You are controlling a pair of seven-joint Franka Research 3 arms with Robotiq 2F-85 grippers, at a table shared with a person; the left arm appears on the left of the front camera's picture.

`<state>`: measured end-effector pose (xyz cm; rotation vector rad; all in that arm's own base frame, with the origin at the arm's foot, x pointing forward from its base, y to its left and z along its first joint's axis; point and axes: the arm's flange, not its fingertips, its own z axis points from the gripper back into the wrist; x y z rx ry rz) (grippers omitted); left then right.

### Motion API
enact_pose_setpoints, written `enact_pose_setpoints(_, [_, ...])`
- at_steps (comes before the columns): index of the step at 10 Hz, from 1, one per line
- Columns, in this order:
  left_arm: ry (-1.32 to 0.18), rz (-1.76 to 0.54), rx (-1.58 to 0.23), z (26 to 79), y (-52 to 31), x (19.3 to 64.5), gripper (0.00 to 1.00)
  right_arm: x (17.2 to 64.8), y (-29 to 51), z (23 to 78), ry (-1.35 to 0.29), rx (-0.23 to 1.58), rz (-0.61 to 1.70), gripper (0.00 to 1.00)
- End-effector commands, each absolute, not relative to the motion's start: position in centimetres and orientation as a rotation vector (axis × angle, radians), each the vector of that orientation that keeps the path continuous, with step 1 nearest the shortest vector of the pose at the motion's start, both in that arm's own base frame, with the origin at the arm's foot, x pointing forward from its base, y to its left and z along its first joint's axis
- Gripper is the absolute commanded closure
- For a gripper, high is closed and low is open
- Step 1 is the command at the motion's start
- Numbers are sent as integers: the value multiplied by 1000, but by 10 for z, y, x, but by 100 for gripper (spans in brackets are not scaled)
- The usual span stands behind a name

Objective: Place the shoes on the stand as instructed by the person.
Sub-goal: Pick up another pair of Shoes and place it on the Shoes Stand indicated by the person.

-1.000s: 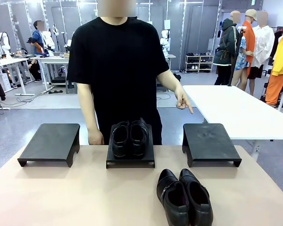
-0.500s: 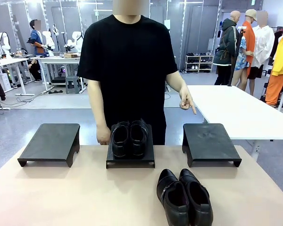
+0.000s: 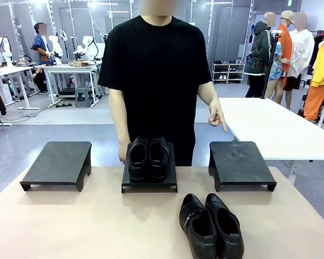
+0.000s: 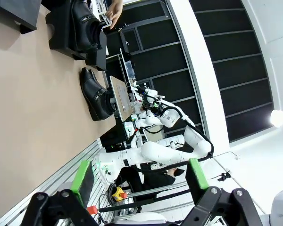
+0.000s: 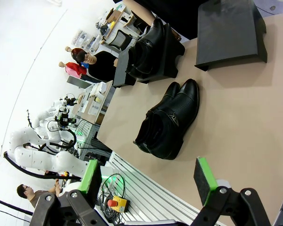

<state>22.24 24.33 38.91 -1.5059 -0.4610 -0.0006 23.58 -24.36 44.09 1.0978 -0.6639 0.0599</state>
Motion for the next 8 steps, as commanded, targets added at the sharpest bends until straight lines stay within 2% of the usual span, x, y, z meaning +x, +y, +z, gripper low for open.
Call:
enact_pose_setpoints(1, [-475, 4, -1510, 390, 244, 223, 0, 236, -244, 442, -688, 1103, 79, 0])
enact_pose_setpoints(2, [-475, 4, -1510, 390, 244, 223, 0, 236, -244, 441, -664, 1098, 60, 0])
enact_pose_setpoints(3, [-475, 4, -1510, 390, 244, 223, 0, 238, -236, 457, -576, 872, -2, 0])
enact_pose_setpoints(4, [-475, 4, -1510, 390, 244, 223, 0, 252, -218, 472, -525, 773, 5, 0])
enact_pose_setpoints(6, [-475, 4, -1510, 390, 244, 223, 0, 277, -162, 508, -426, 712, 127, 0])
enact_pose_setpoints(7, [-475, 4, -1510, 390, 244, 223, 0, 294, -123, 516, -340, 589, 199, 0])
enact_pose_setpoints(8, [-475, 4, -1510, 390, 244, 223, 0, 307, -90, 522, -275, 557, 250, 0])
